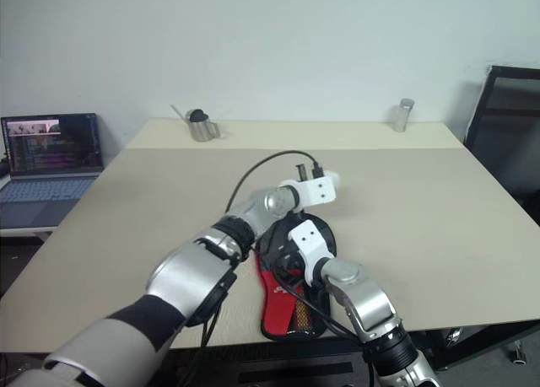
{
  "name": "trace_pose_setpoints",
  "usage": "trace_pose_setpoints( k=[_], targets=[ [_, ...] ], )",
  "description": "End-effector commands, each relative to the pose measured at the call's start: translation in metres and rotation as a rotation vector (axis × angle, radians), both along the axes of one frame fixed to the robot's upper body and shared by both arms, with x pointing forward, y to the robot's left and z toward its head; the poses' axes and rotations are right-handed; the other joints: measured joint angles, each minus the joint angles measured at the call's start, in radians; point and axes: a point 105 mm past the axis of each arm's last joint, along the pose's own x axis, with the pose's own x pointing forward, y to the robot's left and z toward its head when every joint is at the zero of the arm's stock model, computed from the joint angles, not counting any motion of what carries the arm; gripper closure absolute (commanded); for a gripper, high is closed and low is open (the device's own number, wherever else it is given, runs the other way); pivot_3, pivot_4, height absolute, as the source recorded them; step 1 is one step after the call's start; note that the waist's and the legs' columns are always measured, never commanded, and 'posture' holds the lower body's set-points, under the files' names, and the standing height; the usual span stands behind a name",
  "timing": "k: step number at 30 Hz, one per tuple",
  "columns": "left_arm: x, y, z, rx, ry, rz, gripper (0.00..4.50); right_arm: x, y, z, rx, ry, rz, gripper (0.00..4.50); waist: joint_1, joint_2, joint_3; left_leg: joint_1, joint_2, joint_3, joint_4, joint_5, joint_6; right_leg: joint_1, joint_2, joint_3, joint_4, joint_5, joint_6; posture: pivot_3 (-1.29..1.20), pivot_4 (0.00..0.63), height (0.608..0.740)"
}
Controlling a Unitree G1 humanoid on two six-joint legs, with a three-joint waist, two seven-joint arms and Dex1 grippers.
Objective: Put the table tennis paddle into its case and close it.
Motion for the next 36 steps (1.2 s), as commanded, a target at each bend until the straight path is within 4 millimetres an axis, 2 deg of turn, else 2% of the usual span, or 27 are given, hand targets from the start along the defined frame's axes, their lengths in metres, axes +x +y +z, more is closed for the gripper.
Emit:
trace_pose_setpoints(
  k=[1,6,10,14,17,26,32,36],
  targets=[
    [-0.014,-0.042,0.048,-0.048,-0.131,-0.152,4.42,-0.015,-0.002,-0.045,-0.073,0.182,0.002,0.0,0.0,0.0,0.0,0.0,0.0,0.0,0.0,0.0,0.0,0.0,0.0,0.0,0.0,0.0,0.0,0.0,0.15,0.74],
    [-0.029,-0.062,0.038,-0.055,-0.072,-0.242,4.42,-0.014,-0.001,-0.044,-0.069,0.18,-0.001,0.0,0.0,0.0,0.0,0.0,0.0,0.0,0.0,0.0,0.0,0.0,0.0,0.0,0.0,0.0,0.0,0.0,0.15,0.74],
    [-0.033,-0.064,0.023,-0.029,-0.015,-0.273,4.42,-0.013,0.0,-0.044,-0.065,0.177,-0.001,0.0,0.0,0.0,0.0,0.0,0.0,0.0,0.0,0.0,0.0,0.0,0.0,0.0,0.0,0.0,0.0,0.0,0.15,0.74],
    [-0.036,-0.057,0.002,0.048,0.083,-0.295,4.42,-0.011,0.0,-0.043,-0.063,0.174,-0.003,0.0,-0.001,0.001,-0.001,0.0,0.0,0.0,0.0,0.0,0.0,0.0,0.0,0.0,0.0,0.0,0.0,0.0,0.15,0.74],
    [-0.034,-0.049,-0.002,0.033,0.138,-0.277,3.43,-0.011,0.0,-0.043,-0.06,0.173,-0.003,0.0,-0.002,0.001,-0.001,0.0,0.0,0.0,0.0,0.0,0.0,0.0,0.0,0.0,0.0,0.0,0.0,0.0,0.15,0.74],
    [-0.026,-0.029,-0.003,0.013,0.166,-0.241,0.11,-0.009,0.005,-0.041,-0.058,0.168,0.019,0.0,-0.006,0.002,-0.001,0.001,0.001,0.0,0.0,0.0,0.0,0.0,0.0,0.0,0.0,0.0,0.0,0.0,0.15,0.74],
    [-0.006,0.005,0.024,-0.111,0.104,-0.128,0.02,-0.003,0.008,-0.037,-0.031,0.165,0.025,0.0,-0.015,0.002,-0.002,0.003,0.002,0.001,0.0,0.0,0.0,0.001,0.001,0.001,0.002,0.0,0.0,0.0,0.15,0.74],
    [0.009,0.04,0.045,-0.22,0.063,-0.021,0.02,0.0,0.007,-0.034,-0.012,0.167,0.022,0.0,-0.017,0.002,-0.002,0.004,0.002,0.001,0.0,0.0,0.0,0.001,0.001,0.001,0.002,0.0,0.0,0.0,0.15,0.74]
  ],
)
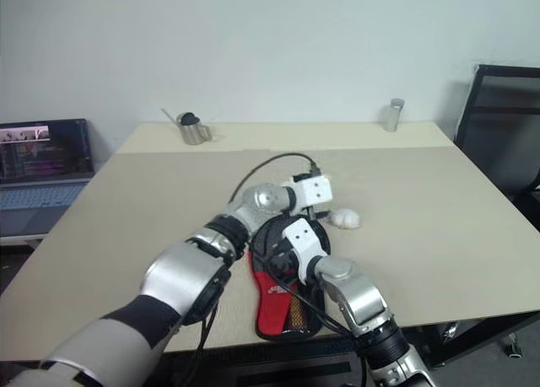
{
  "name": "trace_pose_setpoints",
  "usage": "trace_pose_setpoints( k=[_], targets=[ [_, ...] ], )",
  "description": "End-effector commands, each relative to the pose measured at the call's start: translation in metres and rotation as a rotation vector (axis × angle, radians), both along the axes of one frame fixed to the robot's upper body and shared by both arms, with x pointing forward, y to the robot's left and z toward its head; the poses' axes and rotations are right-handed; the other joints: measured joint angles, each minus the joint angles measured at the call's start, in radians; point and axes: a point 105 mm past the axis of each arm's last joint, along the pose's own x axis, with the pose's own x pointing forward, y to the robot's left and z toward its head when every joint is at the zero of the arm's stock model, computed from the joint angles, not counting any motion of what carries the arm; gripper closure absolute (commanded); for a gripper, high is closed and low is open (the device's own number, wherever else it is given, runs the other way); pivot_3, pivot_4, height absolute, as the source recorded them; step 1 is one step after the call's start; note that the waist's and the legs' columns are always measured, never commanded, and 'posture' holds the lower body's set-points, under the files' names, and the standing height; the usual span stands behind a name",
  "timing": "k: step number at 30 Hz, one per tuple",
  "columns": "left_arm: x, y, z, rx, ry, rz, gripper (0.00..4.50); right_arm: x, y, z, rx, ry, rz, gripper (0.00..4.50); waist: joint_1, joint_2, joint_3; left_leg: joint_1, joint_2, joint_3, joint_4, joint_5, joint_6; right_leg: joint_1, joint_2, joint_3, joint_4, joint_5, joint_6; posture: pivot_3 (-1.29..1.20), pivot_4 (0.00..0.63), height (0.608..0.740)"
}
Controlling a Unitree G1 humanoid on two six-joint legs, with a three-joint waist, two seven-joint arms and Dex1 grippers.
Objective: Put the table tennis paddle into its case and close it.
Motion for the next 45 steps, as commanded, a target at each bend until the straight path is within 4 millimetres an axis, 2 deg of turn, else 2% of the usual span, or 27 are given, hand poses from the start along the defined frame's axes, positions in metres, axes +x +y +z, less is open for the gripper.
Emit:
trace_pose_setpoints(
  k=[1,5,9,12,14,19,25,27,32,37,45],
  targets=[
    [0.011,0.02,0.04,-0.122,-0.089,0.066,0.02,-0.006,-0.007,-0.036,-0.035,0.151,-0.013,0.0,-0.002,0.0,0.0,0.0,0.0,0.0,0.0,0.0,0.0,0.0,0.0,0.0,0.0,0.0,0.0,0.0,0.15,0.74],
    [0.009,0.045,0.056,-0.368,0.023,0.041,0.02,-0.003,-0.009,-0.025,0.014,0.146,-0.025,0.0,-0.003,0.0,0.0,0.0,0.0,0.0,0.0,0.0,0.0,0.0,0.0,0.0,0.0,0.0,0.0,0.0,0.15,0.74],
    [0.0,0.066,0.049,-0.472,0.146,-0.033,0.02,-0.004,-0.005,-0.006,0.087,0.139,-0.011,0.0,-0.002,0.0,0.0,0.0,0.0,0.0,0.0,0.0,0.0,0.0,0.0,0.0,-0.001,0.0,0.0,0.0,0.15,0.74],
    [-0.006,0.087,0.043,-0.55,0.199,-0.064,0.02,-0.01,-0.002,0.025,0.156,0.104,0.036,0.0,-0.004,0.0,0.0,-0.001,-0.001,0.001,0.0,0.0,0.0,-0.001,0.0,0.0,0.0,0.0,0.0,0.0,0.15,0.74],
    [-0.014,0.095,0.031,-0.573,0.248,-0.108,0.02,-0.017,-0.004,0.049,0.176,0.065,0.074,0.0,-0.004,0.0,0.0,-0.003,-0.001,0.0,0.0,0.0,0.0,-0.002,0.0,0.0,0.0,0.0,0.0,0.0,0.15,0.74],
    [-0.032,0.098,0.002,-0.539,0.329,-0.191,0.02,-0.032,-0.019,0.088,0.17,-0.011,0.147,0.0,-0.001,0.0,0.001,-0.007,-0.001,-0.001,0.0,0.0,0.0,-0.005,0.0,0.0,-0.001,0.001,-0.002,0.0,0.15,0.74],
    [-0.049,0.079,-0.022,-0.497,0.405,-0.277,0.02,-0.031,-0.057,0.112,0.092,-0.097,0.158,0.0,0.017,0.0,0.001,-0.008,-0.002,-0.002,0.0,0.0,0.0,-0.005,-0.001,-0.001,-0.002,0.0,0.0,0.0,0.15,0.74],
    [-0.053,0.074,-0.029,-0.458,0.419,-0.295,0.02,-0.023,-0.069,0.111,0.064,-0.11,0.125,0.0,0.016,0.0,0.001,-0.008,-0.002,-0.001,0.0,0.0,0.0,-0.005,-0.001,-0.001,-0.002,0.0,-0.001,0.0,0.15,0.74],
    [-0.058,0.059,-0.04,-0.411,0.487,-0.327,0.02,0.022,-0.114,0.097,-0.114,-0.18,-0.002,0.0,0.015,0.0,0.001,-0.008,-0.002,-0.001,0.001,0.0,0.0,-0.005,-0.001,-0.001,-0.002,0.0,0.0,0.0,0.15,0.74],
    [-0.058,0.051,-0.044,-0.398,0.502,-0.332,0.02,0.052,-0.135,0.082,-0.26,-0.22,-0.014,0.0,0.009,0.0,0.001,-0.008,-0.002,0.001,0.0,0.0,0.0,-0.006,0.001,0.0,-0.002,0.0,0.0,0.0,0.15,0.74],
    [-0.059,0.043,-0.048,-0.39,0.509,-0.339,0.02,0.078,-0.137,0.053,-0.394,-0.23,0.053,0.0,0.01,0.0,0.001,-0.008,-0.002,0.0,0.0,0.0,0.0,-0.006,0.001,0.0,-0.002,0.0,0.0,0.0,0.15,0.74]
  ],
)
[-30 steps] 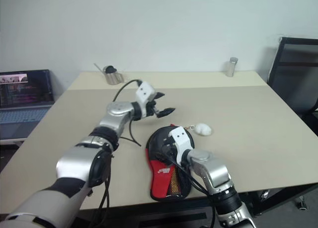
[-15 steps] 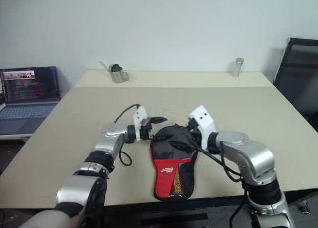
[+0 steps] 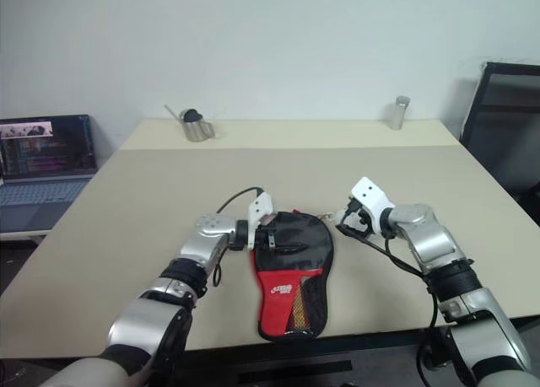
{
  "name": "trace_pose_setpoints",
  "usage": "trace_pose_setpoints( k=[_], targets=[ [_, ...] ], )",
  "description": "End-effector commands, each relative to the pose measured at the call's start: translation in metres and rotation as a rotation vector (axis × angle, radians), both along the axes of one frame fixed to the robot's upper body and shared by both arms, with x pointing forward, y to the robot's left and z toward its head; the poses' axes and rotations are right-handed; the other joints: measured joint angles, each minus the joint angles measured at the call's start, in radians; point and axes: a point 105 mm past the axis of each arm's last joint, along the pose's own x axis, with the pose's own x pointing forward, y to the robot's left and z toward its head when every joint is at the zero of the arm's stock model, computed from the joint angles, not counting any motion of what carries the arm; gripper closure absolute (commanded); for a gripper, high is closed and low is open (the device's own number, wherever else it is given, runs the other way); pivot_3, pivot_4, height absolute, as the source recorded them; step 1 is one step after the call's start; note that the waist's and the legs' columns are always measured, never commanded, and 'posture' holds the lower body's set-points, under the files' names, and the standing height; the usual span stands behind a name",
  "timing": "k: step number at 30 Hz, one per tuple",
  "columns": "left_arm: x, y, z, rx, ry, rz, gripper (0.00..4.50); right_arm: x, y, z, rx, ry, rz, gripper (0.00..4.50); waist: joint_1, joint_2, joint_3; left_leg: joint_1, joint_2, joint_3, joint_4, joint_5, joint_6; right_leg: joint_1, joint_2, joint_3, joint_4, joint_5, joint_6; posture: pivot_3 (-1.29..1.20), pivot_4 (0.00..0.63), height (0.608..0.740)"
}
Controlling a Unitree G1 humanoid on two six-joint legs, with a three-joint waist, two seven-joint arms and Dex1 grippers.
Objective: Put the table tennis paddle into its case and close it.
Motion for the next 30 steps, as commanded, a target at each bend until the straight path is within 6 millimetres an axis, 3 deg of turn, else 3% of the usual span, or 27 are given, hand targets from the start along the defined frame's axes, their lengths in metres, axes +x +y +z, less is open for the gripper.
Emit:
trace_pose_setpoints(
  k=[1,12,15,22,25,30],
  targets=[
    [0.002,-0.007,0.012,-0.01,-0.043,-0.017,0.02,0.009,0.001,0.003,-0.064,-0.052,0.042,0.0,0.0,0.0,0.0,0.0,0.0,0.0,0.0,0.0,0.0,0.0,0.0,0.0,0.0,0.0,0.0,0.0,0.15,0.74],
    [0.0,-0.008,0.007,-0.009,-0.034,-0.022,0.02,0.03,-0.001,-0.001,-0.073,-0.069,-0.005,0.0,-0.001,0.0,0.0,0.0,0.0,0.0,0.0,0.0,0.0,0.0,0.0,0.0,0.0,0.001,-0.002,0.0,0.15,0.74],
    [-0.001,-0.008,0.005,-0.005,-0.032,-0.025,0.0,0.032,0.002,-0.002,-0.07,-0.075,-0.009,0.57,-0.001,0.0,0.0,0.0,0.0,0.0,0.0,0.0,0.0,0.0,0.0,0.0,0.001,0.001,-0.002,0.0,0.15,0.74],
    [-0.006,-0.009,-0.007,0.011,-0.002,-0.037,0.0,0.032,0.004,-0.004,-0.068,-0.072,-0.01,3.04,-0.001,0.001,0.0,0.0,0.0,0.0,0.0,0.0,0.0,0.0,0.0,0.001,0.001,0.003,-0.004,0.0,0.15,0.74],
    [-0.009,-0.013,-0.013,0.018,0.016,-0.055,0.0,0.032,0.004,-0.004,-0.069,-0.072,-0.009,3.86,-0.001,0.001,0.0,0.0,0.0,0.0,0.0,0.0,0.0,0.0,0.0,0.001,0.001,0.003,-0.004,0.0,0.15,0.74],
    [-0.012,-0.015,-0.025,0.057,0.068,-0.075,0.0,0.03,0.008,-0.004,-0.072,-0.07,0.013,4.16,-0.001,0.001,0.0,0.001,0.0,0.0,0.0,0.0,0.0,0.0,0.0,0.001,0.001,0.003,-0.004,0.0,0.15,0.74]
  ],
)
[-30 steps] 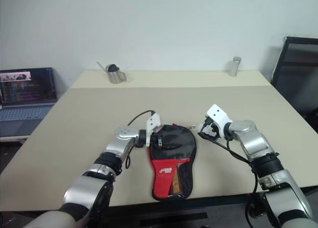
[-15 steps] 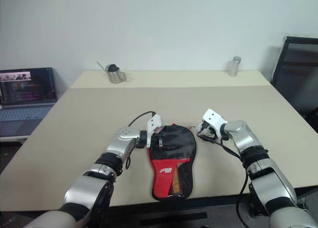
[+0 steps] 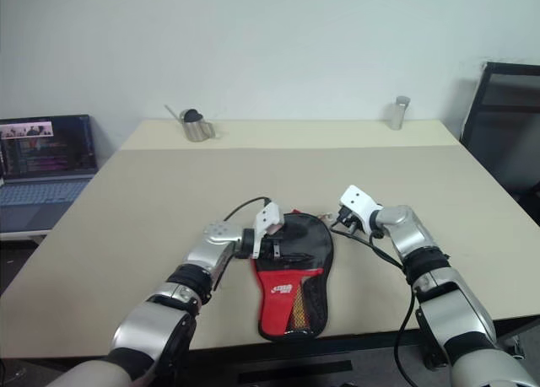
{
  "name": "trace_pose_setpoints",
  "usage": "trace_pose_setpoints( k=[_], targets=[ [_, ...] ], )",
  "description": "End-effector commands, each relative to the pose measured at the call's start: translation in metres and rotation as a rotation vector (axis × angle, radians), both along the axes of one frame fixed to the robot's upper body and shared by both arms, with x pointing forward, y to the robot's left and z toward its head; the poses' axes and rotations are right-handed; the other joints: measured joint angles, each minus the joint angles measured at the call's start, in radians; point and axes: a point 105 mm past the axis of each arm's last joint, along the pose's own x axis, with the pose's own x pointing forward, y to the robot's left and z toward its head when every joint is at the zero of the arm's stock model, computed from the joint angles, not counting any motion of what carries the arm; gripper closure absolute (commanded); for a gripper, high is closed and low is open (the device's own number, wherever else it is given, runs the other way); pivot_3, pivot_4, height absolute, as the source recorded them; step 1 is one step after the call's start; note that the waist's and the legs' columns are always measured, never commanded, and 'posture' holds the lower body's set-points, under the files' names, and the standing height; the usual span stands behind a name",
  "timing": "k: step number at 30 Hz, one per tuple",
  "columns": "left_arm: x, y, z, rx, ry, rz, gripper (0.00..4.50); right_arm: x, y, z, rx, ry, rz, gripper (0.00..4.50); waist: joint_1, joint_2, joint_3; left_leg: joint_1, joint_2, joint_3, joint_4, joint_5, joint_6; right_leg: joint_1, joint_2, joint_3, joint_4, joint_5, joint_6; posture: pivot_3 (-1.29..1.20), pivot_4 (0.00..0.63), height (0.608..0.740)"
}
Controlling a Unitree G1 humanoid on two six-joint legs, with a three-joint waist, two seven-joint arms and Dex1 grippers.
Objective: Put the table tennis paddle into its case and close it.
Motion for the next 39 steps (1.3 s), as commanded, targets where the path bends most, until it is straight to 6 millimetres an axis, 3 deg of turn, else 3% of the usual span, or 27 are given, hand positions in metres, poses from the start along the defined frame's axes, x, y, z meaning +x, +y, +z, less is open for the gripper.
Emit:
trace_pose_setpoints(
  k=[1,7,15,21,34,39],
  targets=[
    [-0.001,0.001,-0.012,0.057,0.033,-0.006,0.0,0.002,0.006,0.017,0.012,-0.049,0.028,4.16,0.0,0.0,0.0,0.0,0.0,0.0,0.0,0.0,0.0,0.0,0.0,0.0,0.0,0.0,0.0,0.0,0.15,0.74],
    [0.0,0.015,-0.033,0.133,0.087,0.053,0.0,-0.001,0.005,0.017,-0.004,-0.049,0.043,4.16,-0.002,0.002,-0.001,0.006,0.0,0.001,0.0,0.0,0.0,0.005,0.0,0.001,0.001,-0.003,0.004,0.0,0.15,0.74],
    [0.001,0.01,-0.034,0.093,0.157,0.082,0.0,-0.023,-0.01,0.019,-0.038,-0.037,0.051,4.16,0.0,0.006,-0.004,0.01,0.0,0.002,0.0,0.0,0.0,0.007,0.0,0.002,0.002,-0.003,0.004,0.0,0.15,0.74],
    [0.002,0.015,-0.044,0.162,0.163,0.11,0.0,-0.051,-0.026,0.012,-0.08,0.018,0.048,4.16,0.003,0.006,-0.005,0.01,0.0,0.002,0.0,0.0,0.0,0.007,0.0,0.002,0.001,-0.003,0.004,0.0,0.15,0.74],
    [-0.005,0.004,-0.054,0.202,0.188,0.069,0.0,-0.137,-0.012,0.014,-0.038,0.136,0.127,4.17,0.01,0.011,-0.012,0.013,0.0,-0.001,0.0,0.0,0.0,0.013,-0.001,-0.001,-0.002,-0.003,0.004,0.0,0.15,0.74],
    [-0.006,0.002,-0.056,0.246,0.159,0.045,0.0,-0.157,-0.017,0.012,-0.01,0.172,0.085,4.17,0.013,0.01,-0.013,0.013,0.0,-0.001,-0.001,-0.001,-0.001,0.013,-0.002,-0.001,-0.003,-0.004,0.004,0.0,0.15,0.74]
  ],
)
